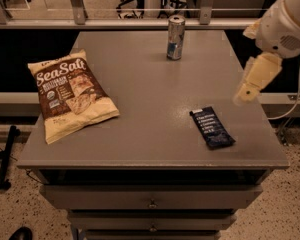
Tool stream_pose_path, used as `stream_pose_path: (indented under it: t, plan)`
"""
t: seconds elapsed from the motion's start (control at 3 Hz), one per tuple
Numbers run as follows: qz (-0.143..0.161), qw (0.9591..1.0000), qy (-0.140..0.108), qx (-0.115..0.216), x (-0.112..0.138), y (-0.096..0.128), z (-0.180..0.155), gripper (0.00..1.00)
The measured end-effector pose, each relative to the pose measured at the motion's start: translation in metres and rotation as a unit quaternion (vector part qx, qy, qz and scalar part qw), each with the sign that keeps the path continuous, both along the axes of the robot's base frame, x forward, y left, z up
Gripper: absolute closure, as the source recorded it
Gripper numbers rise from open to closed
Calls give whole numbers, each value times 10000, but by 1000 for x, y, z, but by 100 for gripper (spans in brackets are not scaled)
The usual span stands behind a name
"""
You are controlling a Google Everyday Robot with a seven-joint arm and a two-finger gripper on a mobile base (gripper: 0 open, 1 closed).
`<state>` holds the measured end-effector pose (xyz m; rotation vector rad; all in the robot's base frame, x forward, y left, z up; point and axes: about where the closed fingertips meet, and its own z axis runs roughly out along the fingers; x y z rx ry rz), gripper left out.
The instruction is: Move redbull can near brown chip bag
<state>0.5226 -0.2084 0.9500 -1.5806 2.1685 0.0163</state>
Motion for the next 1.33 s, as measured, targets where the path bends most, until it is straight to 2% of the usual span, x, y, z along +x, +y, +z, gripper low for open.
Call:
stream_pose_path:
  t: [0.33,0.67,1.0,1.33]
  plan:
    - [-173,9973,-181,691,63,7,-13,0]
    - [-408,9836,-183,1746,126,18,-47,0]
    - [-407,9836,-182,1746,126,19,-47,0]
    - [-468,9780,-321,2007,138,28,-53,0]
